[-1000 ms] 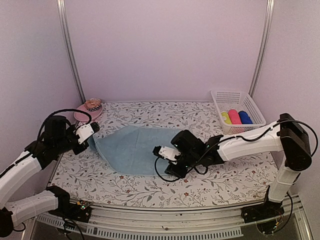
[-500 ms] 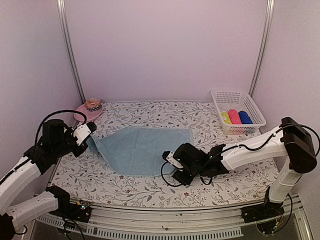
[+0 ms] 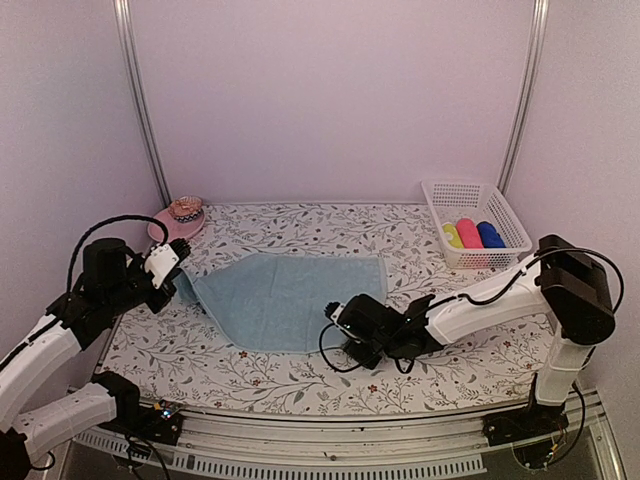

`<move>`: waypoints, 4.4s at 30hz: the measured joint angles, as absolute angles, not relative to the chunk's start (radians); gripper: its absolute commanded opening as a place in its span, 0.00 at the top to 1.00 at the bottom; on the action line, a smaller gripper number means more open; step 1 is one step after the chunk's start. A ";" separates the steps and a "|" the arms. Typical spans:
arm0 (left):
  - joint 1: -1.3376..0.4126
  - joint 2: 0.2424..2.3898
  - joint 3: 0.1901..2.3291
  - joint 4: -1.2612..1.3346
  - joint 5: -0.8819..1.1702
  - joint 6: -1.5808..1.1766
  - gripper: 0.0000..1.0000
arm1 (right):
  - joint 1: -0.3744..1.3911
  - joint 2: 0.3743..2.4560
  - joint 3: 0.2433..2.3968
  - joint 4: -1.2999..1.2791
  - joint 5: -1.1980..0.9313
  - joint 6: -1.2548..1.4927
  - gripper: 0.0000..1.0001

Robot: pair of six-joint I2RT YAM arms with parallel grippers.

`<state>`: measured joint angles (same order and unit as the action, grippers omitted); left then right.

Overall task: Roll the towels
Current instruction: Adjust the towel at the center of the board, then pick up the towel from the center of the board.

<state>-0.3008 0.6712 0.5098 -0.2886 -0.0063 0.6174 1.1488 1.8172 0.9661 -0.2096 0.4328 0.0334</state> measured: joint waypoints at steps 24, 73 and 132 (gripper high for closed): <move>-0.299 0.722 0.609 -0.290 -0.102 0.639 1.00 | 1.020 1.583 1.018 -0.323 0.047 0.033 0.98; -0.293 0.789 0.542 -0.212 -0.094 0.590 1.00 | 0.717 2.393 2.014 -0.622 -0.303 -0.210 0.36; -0.292 0.811 0.529 -0.216 -0.060 0.580 1.00 | 0.719 2.399 1.952 -0.617 -0.462 -0.176 0.98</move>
<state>-0.2924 0.8112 0.5293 -0.2157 -0.0601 0.5800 0.7189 2.3989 1.9522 -0.6167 -0.4618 -0.1764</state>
